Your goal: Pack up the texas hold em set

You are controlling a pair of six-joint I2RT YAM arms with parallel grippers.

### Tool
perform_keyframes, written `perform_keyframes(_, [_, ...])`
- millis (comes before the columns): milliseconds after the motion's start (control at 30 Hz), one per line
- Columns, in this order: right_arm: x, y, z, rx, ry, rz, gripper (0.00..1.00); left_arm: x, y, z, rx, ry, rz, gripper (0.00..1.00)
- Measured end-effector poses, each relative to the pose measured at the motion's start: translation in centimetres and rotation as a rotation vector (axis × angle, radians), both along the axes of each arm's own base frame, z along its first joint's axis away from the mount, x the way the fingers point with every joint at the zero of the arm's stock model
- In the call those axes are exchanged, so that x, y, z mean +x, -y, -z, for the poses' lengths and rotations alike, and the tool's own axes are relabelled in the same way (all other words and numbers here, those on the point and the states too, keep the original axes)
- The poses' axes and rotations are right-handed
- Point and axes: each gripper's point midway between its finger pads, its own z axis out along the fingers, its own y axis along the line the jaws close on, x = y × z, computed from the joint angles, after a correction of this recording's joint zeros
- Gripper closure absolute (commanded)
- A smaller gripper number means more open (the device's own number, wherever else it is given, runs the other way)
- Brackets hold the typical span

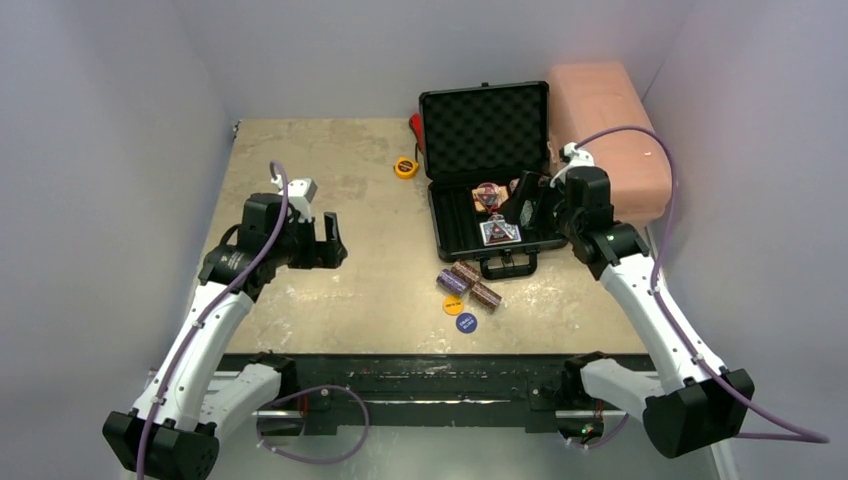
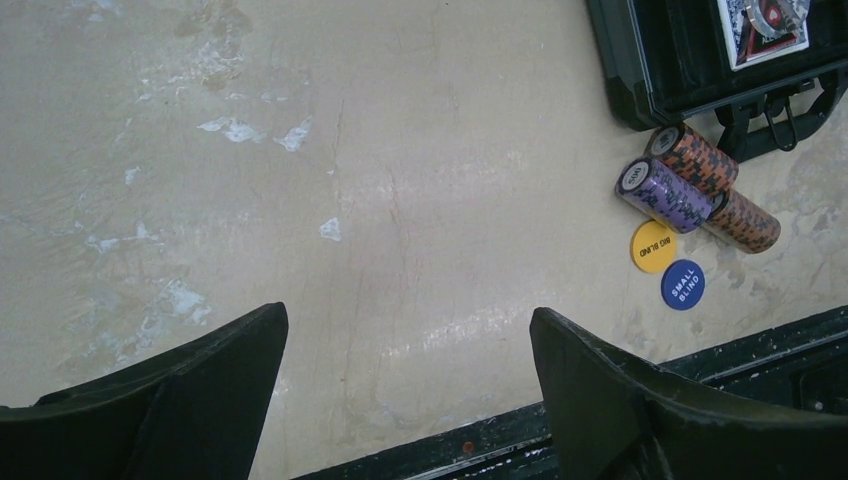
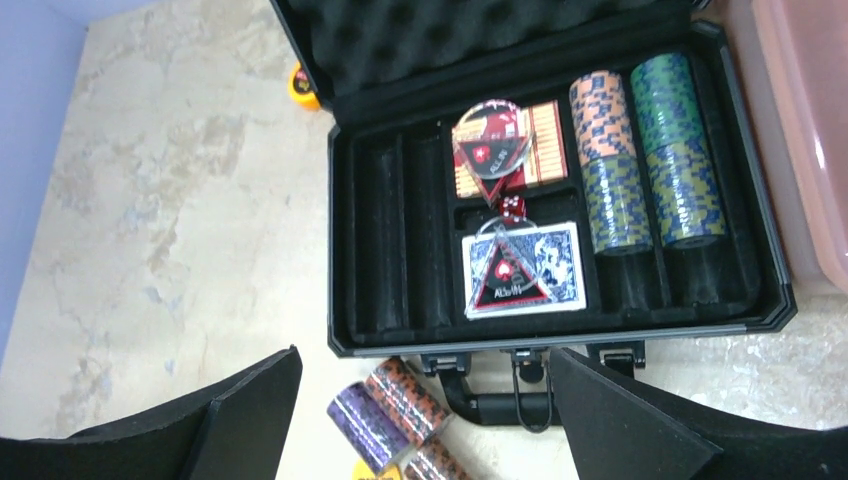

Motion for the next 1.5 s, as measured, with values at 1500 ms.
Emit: perform_keyframes(1500, [-9.4,-7.3,16.5,-0.304,-0.523,-0.394,0.11,-0.4,0.7,0.3,-0.015,-0.024,0.031,0.12])
